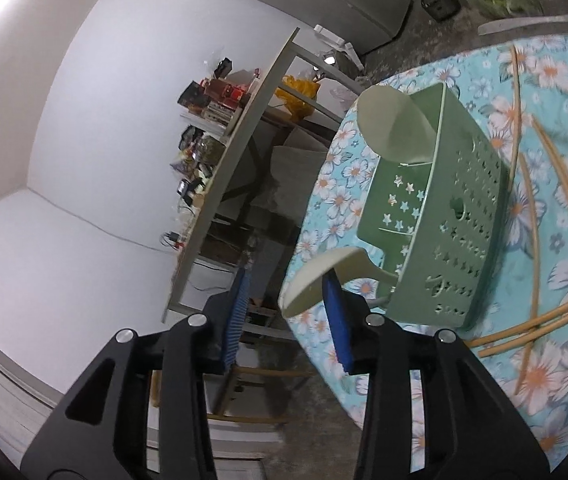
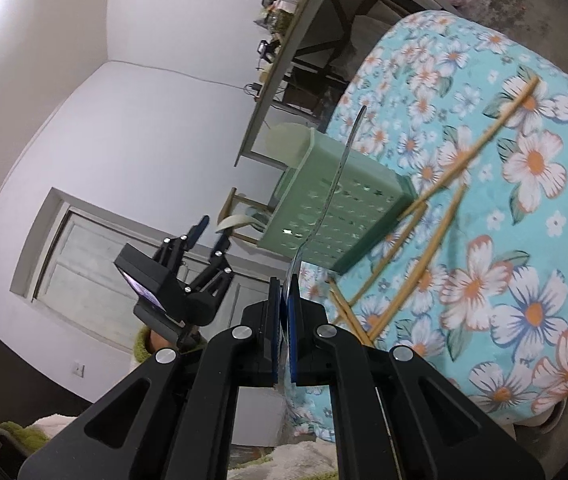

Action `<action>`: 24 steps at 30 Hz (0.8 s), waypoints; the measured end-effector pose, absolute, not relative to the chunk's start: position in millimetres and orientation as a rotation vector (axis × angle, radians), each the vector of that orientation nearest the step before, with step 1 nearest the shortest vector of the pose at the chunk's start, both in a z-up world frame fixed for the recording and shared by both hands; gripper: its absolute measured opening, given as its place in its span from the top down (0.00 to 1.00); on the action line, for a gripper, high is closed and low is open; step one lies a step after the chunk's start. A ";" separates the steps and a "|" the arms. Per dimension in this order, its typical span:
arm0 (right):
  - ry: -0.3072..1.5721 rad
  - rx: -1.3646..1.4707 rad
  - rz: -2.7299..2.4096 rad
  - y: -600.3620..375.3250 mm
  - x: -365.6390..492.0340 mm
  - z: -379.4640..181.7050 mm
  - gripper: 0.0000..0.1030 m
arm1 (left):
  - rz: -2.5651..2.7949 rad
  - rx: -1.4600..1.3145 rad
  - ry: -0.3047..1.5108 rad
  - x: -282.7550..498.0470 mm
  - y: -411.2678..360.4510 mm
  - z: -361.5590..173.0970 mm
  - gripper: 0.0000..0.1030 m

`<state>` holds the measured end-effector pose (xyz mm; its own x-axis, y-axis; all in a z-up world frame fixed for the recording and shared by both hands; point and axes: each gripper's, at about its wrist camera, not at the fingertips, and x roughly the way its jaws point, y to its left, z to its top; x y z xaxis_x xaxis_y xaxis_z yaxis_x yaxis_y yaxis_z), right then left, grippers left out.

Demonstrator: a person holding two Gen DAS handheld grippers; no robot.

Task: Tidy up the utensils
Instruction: 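Lift the pale green ladle with the left tool while the right tool lifts the silver spoon, then lower the ladle and spoon into the green holder and open both tools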

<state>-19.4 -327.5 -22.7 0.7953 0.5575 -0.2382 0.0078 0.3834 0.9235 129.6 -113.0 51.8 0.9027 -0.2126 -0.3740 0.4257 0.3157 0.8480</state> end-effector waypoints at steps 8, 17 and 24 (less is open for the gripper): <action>0.549 1.135 0.424 -321.6 -10.9 -4.8 0.96 | -0.566 0.879 0.417 147.5 -93.9 78.3 0.60; 0.522 1.141 0.432 -314.3 -9.6 7.3 0.96 | -0.674 0.664 0.500 153.0 -74.3 93.3 0.59; 0.513 1.172 0.459 -309.2 -5.2 4.3 0.96 | -0.721 0.503 0.564 162.0 -59.3 101.3 0.58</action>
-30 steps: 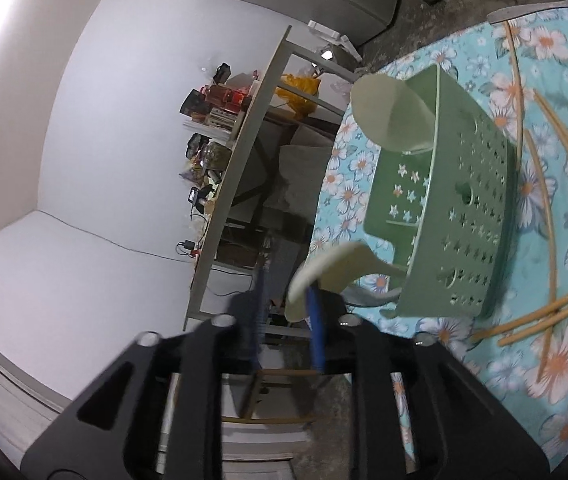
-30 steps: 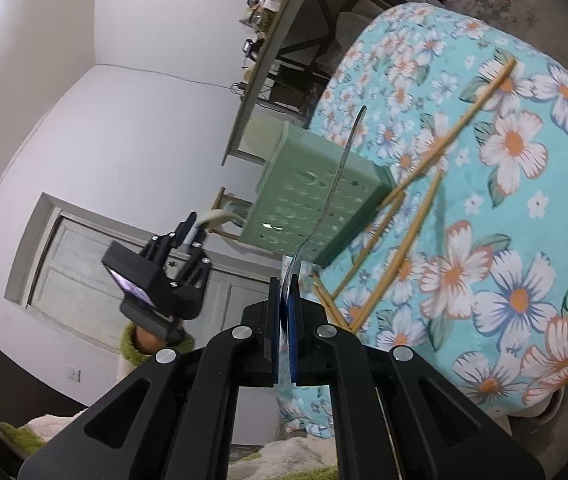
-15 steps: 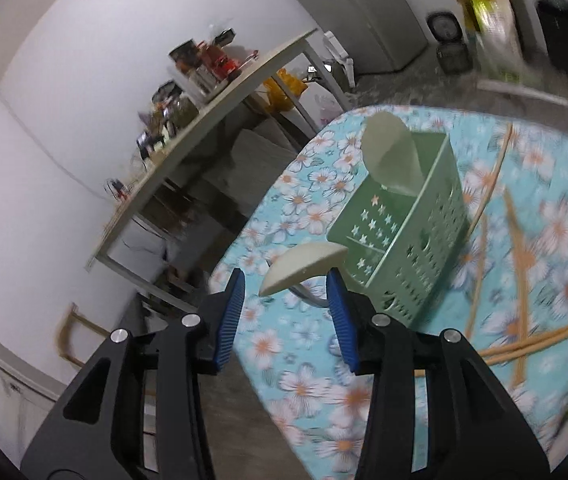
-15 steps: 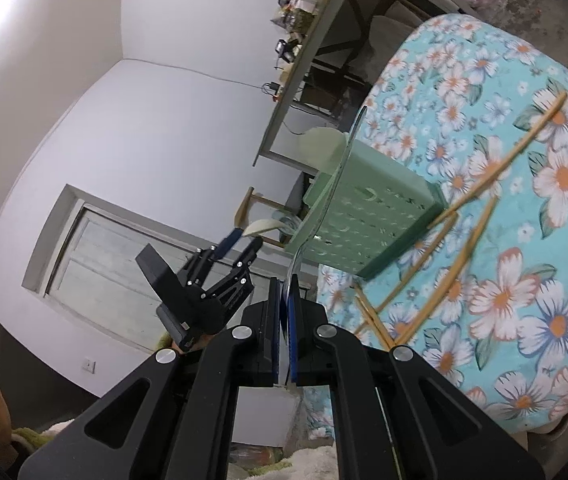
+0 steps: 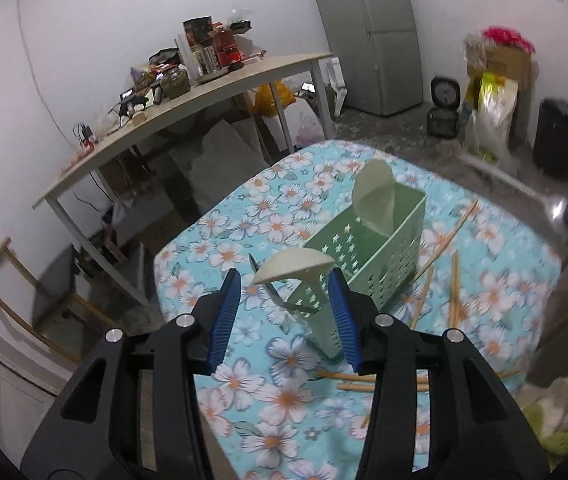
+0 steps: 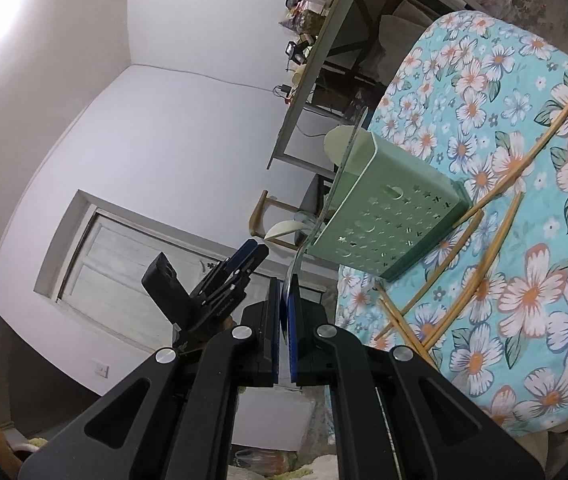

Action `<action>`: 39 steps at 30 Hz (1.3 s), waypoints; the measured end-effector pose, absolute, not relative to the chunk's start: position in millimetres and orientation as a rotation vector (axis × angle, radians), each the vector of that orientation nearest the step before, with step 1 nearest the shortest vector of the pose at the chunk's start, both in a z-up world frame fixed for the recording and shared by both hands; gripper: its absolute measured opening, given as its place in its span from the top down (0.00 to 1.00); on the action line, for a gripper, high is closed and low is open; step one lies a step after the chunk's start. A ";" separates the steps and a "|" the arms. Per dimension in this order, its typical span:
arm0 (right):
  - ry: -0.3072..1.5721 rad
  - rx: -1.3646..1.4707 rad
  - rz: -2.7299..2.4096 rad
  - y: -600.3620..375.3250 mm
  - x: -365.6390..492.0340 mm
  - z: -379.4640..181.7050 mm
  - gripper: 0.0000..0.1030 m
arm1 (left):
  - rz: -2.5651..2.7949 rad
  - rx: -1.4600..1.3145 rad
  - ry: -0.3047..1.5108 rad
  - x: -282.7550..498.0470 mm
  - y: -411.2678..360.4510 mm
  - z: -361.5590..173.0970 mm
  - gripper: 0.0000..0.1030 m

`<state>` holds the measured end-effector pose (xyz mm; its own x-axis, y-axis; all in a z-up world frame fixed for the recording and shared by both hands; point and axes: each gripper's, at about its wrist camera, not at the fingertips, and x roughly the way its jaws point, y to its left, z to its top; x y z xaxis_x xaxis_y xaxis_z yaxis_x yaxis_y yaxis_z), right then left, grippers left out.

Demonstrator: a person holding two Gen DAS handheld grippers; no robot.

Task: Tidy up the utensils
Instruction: 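Lower the ladle and spoon into the green holder and open both tools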

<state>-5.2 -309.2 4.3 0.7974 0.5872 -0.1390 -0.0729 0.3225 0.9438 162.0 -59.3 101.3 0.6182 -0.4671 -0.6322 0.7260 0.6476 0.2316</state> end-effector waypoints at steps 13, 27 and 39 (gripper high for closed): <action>0.506 1.264 0.539 -307.5 9.2 2.0 0.96 | -0.679 0.383 0.552 170.3 -60.9 91.1 0.58; 0.590 1.438 0.623 -290.7 42.8 0.3 0.96 | -0.735 0.173 0.518 174.9 -27.5 83.5 0.58; 0.619 1.460 0.609 -281.6 53.3 -3.1 0.96 | -0.805 0.170 0.489 189.7 -48.3 87.8 0.69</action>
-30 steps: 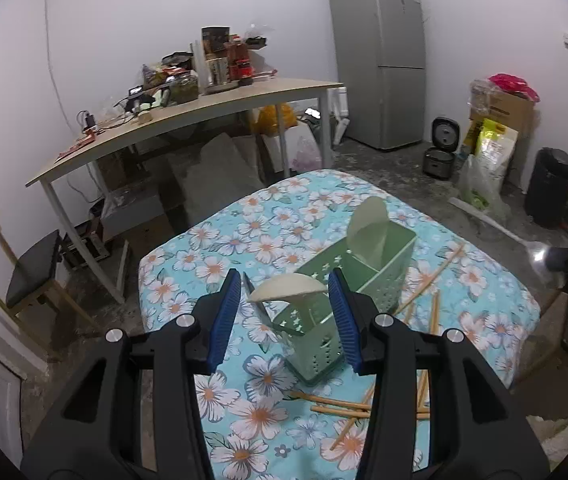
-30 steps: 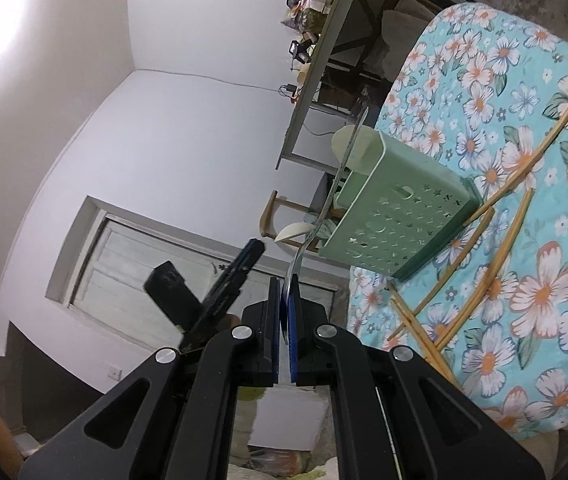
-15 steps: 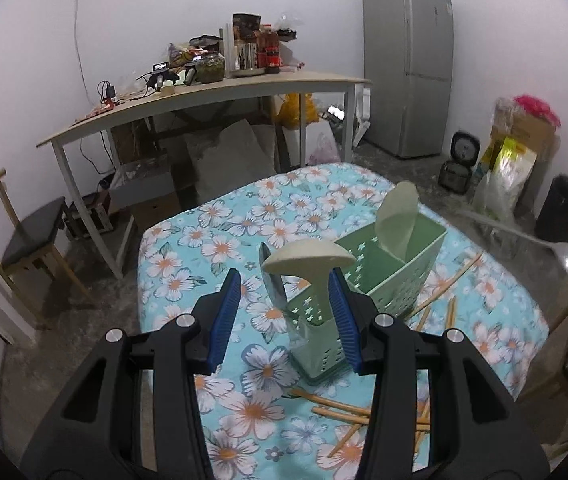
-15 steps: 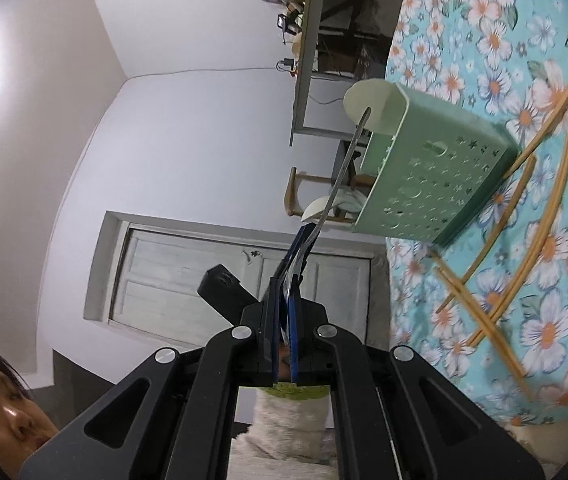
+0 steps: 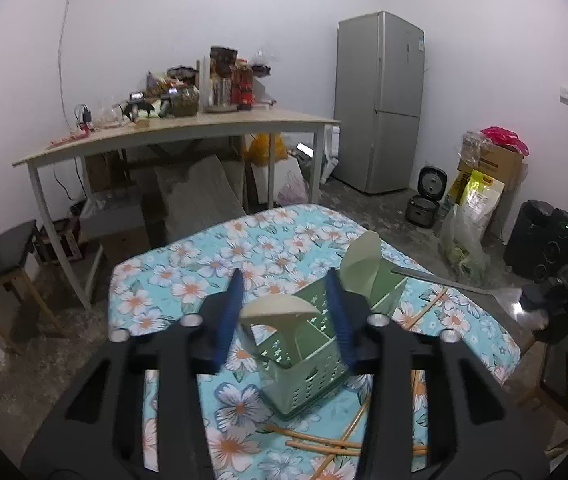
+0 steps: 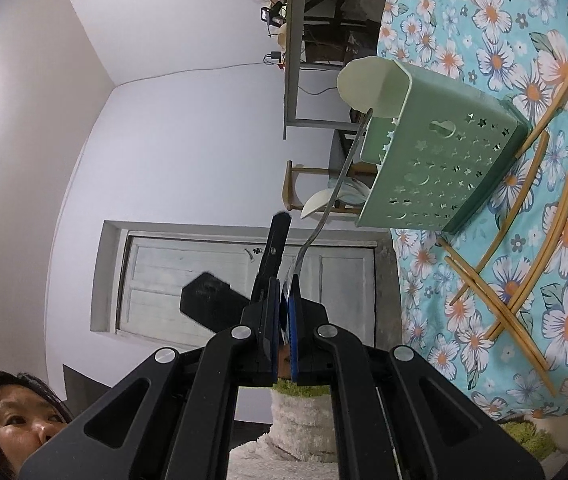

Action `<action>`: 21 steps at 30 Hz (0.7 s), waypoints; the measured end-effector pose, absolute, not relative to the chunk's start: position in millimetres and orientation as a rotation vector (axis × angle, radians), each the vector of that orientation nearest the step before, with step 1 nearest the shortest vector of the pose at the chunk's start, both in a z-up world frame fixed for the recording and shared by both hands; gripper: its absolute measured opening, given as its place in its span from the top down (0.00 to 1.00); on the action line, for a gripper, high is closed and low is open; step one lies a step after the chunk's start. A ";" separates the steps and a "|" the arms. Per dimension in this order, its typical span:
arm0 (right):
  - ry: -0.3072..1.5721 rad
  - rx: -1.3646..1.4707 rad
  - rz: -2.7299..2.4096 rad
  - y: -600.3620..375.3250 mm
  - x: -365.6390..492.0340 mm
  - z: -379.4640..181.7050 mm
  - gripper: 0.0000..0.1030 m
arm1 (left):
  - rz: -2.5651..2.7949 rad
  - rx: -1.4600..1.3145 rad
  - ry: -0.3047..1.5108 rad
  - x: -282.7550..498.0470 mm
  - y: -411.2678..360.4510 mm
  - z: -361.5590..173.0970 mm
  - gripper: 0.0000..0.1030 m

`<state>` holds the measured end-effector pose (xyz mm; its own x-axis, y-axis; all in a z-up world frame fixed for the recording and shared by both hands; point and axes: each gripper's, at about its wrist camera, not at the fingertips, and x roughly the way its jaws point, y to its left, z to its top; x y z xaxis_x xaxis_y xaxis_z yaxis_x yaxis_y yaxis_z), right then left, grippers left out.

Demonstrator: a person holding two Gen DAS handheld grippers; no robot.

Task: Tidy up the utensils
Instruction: 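Lower the ladle and spoon into the green holder and open both tools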

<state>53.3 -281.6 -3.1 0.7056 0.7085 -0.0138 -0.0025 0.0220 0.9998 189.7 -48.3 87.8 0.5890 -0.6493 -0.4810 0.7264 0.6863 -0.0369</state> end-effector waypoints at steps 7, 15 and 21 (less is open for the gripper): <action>0.633 1.453 0.599 -280.0 55.3 -3.0 0.96 | -0.827 0.171 0.561 207.2 -65.9 69.2 0.96; 0.639 1.475 0.593 -282.6 57.0 -6.4 0.96 | -0.829 0.194 0.594 206.4 -72.6 49.0 0.99; 0.638 1.565 0.614 -282.3 56.9 -14.3 0.96 | -0.822 0.165 0.518 194.9 -66.4 59.2 0.90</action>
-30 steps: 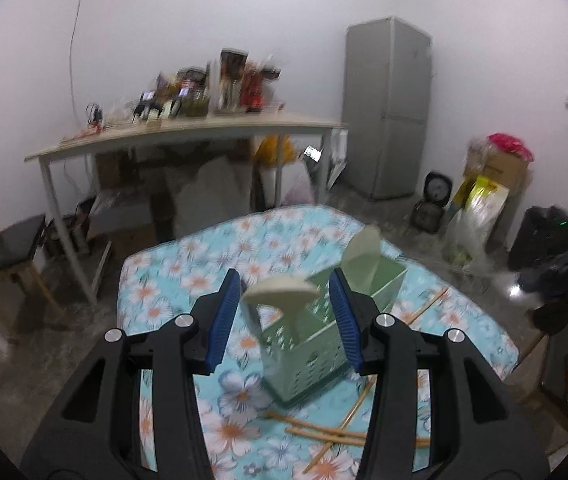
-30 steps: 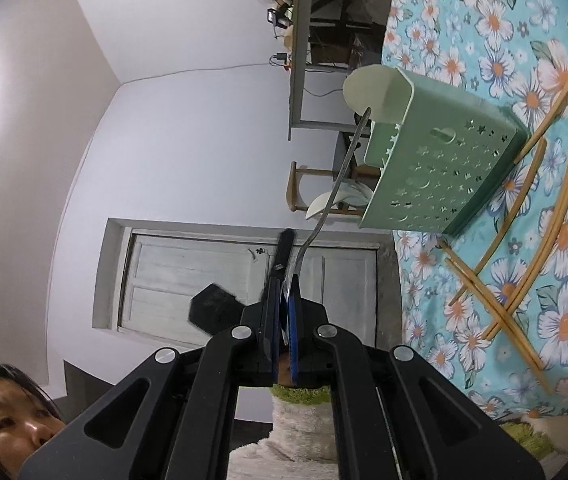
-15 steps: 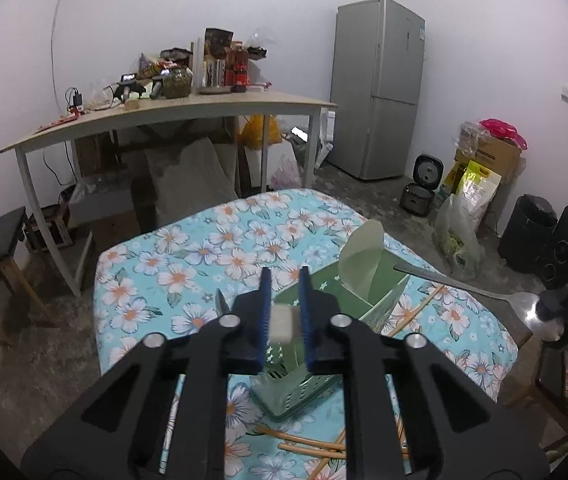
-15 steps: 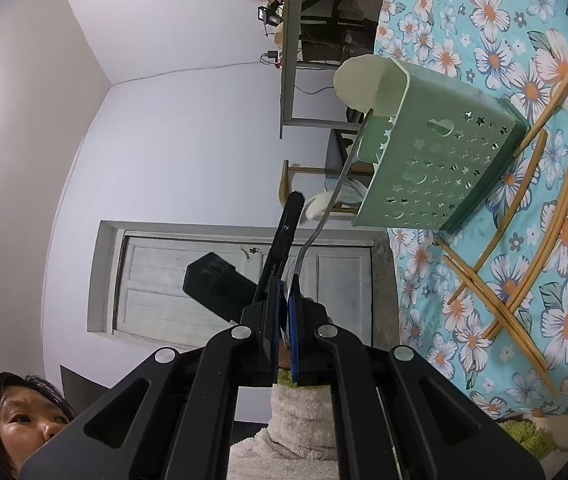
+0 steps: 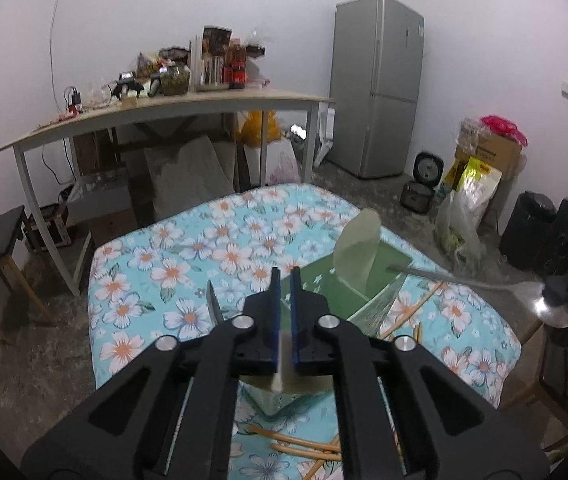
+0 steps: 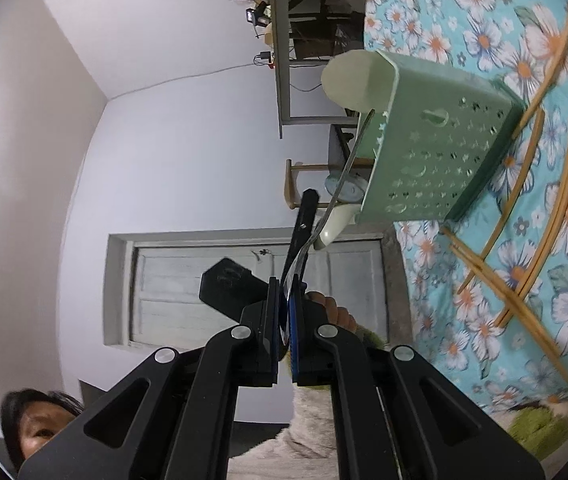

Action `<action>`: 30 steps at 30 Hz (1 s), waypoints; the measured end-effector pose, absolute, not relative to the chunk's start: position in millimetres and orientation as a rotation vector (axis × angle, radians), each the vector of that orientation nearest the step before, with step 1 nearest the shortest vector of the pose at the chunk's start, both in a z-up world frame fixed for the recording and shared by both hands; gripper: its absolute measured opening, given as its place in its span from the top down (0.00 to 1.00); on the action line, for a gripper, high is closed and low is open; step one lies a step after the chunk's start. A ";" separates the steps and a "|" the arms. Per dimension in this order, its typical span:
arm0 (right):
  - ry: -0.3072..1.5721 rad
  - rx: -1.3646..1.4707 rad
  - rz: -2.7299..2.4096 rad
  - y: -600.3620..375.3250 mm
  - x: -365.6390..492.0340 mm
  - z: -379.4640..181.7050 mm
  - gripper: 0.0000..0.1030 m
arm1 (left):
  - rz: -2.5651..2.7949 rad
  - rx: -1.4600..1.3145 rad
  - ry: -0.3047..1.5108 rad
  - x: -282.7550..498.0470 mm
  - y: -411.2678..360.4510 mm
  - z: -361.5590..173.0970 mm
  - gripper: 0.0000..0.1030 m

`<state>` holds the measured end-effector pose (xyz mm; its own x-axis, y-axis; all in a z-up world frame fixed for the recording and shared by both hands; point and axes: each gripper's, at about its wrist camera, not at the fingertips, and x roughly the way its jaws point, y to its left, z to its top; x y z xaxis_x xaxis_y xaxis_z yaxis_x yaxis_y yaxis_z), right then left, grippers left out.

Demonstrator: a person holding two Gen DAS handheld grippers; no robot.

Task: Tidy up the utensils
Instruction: 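Lower the ladle and spoon into the green holder and open both tools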

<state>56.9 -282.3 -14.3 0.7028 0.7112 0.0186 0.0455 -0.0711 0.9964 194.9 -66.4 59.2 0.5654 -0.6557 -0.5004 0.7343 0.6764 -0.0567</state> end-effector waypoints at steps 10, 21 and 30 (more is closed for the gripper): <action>0.618 1.755 0.555 -290.8 64.2 -23.6 0.95 | -0.770 0.114 0.488 191.7 -51.3 62.1 0.77; 0.556 1.910 0.479 -305.6 85.9 -13.7 0.91 | -0.750 0.062 0.499 196.5 -35.8 58.5 0.76; 0.585 1.976 0.391 -310.9 105.2 -25.3 0.87 | -0.742 0.052 0.500 196.4 -30.2 58.3 0.76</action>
